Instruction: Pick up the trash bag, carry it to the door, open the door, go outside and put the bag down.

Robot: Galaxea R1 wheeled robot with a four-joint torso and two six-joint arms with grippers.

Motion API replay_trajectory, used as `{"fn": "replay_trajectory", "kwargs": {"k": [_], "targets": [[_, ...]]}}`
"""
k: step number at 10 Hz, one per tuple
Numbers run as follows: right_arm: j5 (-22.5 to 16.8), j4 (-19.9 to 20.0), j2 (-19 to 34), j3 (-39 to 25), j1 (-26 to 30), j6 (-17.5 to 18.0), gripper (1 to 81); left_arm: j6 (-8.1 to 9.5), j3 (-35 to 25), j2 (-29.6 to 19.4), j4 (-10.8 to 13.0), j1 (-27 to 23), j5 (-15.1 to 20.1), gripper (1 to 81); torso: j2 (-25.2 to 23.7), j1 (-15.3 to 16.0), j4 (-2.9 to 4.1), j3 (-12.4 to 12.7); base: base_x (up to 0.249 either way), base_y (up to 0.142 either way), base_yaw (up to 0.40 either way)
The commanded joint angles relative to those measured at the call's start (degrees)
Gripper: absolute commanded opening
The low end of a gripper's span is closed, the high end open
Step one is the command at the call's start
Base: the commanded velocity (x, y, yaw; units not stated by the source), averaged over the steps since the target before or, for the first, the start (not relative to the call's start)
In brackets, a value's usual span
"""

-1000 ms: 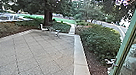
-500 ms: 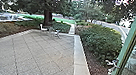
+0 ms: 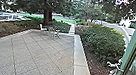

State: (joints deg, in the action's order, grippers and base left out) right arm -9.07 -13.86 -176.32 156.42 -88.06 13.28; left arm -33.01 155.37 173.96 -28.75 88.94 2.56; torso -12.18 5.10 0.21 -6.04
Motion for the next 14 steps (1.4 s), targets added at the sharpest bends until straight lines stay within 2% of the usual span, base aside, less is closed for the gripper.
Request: {"fn": "replay_trajectory", "kwargs": {"k": [1,14], "targets": [[-3.41,-0.29,-0.37,-0.42,2.85,-0.18,81.1,-0.47,-0.33,0.08,-0.26,-2.5,4.03,1.0,0.0,0.0,0.0,0.0,0.116,0.0,0.0],[-3.41,-0.2,-0.37,-0.42,2.85,-0.09,81.1,-0.47,-0.33,0.08,-0.26,-2.58,4.03,1.0,0.06,0.02,0.0,-0.02,0.124,0.0,0.0]]}}
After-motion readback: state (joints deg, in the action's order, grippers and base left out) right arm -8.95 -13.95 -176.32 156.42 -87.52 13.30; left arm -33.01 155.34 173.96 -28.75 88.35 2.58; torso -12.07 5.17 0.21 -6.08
